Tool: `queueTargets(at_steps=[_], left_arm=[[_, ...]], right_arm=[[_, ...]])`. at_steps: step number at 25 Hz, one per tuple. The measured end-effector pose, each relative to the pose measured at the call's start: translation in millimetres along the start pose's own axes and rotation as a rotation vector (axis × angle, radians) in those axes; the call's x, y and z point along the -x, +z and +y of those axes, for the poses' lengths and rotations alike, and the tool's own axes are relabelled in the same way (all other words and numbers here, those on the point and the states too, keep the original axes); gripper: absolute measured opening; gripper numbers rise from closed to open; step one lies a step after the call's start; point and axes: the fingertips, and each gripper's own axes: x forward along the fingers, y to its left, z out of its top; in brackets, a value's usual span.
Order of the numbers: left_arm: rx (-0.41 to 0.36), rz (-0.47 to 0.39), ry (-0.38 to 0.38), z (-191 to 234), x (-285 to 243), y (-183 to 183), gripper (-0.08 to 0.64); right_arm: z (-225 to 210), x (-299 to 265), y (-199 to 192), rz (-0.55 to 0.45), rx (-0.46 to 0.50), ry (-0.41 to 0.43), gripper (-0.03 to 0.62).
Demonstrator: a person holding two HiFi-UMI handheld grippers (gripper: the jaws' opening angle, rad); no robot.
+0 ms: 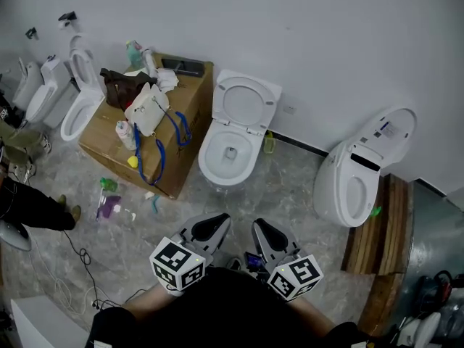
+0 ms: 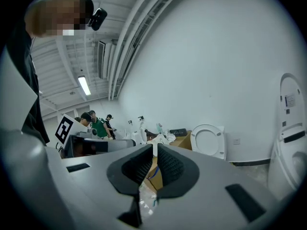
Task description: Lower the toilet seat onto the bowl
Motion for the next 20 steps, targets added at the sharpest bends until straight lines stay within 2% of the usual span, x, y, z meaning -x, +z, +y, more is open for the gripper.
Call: queueTargets(at_steps=[6, 14, 20], left_arm=[[-0.012, 0.010, -0.063, 48, -3, 25, 0.026], [0.060, 0.013, -0.131, 108, -1, 43, 0.026], [0.082, 0.006, -0.145, 133, 0, 49, 0.026]], right_arm=[[8, -54, 11, 0.013, 0.011, -0.057, 0.051], [12, -103, 21, 0.040, 0.007, -0.160, 0.052], [16, -128, 24, 0.071, 0.024, -0.169, 0.051]])
